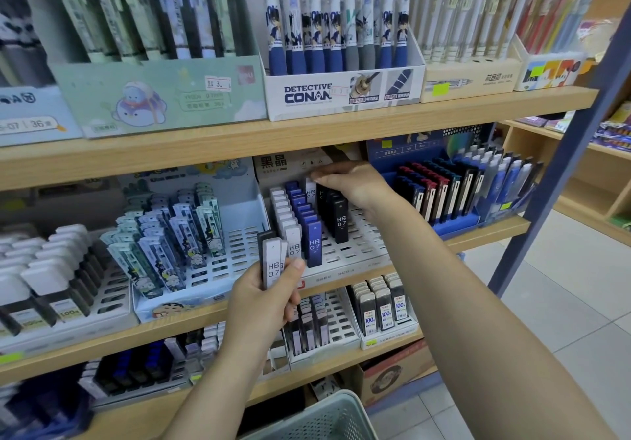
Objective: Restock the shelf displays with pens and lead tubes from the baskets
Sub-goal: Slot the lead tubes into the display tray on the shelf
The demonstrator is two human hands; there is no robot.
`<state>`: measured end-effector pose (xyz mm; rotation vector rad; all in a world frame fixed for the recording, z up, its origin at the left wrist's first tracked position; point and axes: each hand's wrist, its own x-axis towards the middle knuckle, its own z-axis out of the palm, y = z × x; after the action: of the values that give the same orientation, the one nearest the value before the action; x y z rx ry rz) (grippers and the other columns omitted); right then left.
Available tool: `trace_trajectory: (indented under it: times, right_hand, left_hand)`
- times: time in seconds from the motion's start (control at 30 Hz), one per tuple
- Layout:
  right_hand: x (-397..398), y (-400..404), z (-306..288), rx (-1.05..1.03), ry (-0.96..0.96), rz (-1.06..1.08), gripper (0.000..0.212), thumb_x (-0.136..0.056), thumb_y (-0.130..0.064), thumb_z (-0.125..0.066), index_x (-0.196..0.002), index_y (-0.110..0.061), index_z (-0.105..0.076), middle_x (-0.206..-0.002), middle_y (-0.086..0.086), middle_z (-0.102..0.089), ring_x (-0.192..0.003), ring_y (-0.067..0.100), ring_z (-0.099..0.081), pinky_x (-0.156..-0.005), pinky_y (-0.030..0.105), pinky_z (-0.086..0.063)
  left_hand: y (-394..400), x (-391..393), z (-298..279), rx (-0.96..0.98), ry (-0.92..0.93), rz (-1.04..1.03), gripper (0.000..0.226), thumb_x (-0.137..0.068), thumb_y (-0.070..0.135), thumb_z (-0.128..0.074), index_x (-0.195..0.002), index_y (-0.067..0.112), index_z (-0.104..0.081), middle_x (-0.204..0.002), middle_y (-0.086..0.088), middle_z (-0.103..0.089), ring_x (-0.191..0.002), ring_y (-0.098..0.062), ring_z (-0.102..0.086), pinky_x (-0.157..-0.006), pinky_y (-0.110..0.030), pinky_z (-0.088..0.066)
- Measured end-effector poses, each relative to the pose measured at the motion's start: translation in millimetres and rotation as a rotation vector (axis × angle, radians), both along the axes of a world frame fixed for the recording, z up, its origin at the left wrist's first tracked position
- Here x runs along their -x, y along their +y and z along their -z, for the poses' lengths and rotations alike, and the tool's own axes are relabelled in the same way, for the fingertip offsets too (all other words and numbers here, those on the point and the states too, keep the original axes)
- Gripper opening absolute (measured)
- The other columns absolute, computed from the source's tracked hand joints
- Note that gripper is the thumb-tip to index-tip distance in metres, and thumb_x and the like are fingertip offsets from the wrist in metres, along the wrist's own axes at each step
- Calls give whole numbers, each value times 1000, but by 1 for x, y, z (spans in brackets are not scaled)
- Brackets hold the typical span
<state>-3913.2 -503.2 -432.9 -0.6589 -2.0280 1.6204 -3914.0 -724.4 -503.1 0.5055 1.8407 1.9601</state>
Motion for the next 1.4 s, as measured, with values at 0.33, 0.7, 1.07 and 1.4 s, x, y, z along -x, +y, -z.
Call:
trace_trajectory:
  times: [0.33,0.7,1.07,1.4]
  right_hand:
    - [21,4,5,164,-60,110,48,-71,-29,-89,-115,-16,-74,-111,2,-73,-96,15,-65,-71,23,-47]
    - [14,-4,6,187,-57,111,87,-45,-41,-94,-124,-14,-67,-112,7,-73,-102,26,-69,-92,40,-56]
    - [-3,-27,9,-187,105,110,8,-85,-18,-78,-89,-25,-77,-98,-6,-76,-102,16,-68,-101,44,-52]
    - [-29,-42,13,-765,-97,43,53,-97,-59,-48,-138,-28,-58,-133,3,-55,-129,21,-44,-109,45,-38]
  left_hand:
    - [0,0,-1,2,-4,3,14,-91,31,-71,-92,17,-69,-60,-3,-59,-45,-12,-47,-42,-18,-38]
    - [-2,-2,-2,12,19,11,16,-92,31,-71,-84,18,-65,-61,-2,-60,-45,-12,-47,-42,-18,-38]
    - [-3,-1,-2,14,15,19,13,-92,34,-70,-85,23,-68,-63,-2,-62,-47,-11,-49,-45,-19,-40]
    - [-2,-2,-2,-10,3,17,10,-93,30,-69,-91,20,-70,-62,-2,-60,-46,-11,-47,-43,-18,-39]
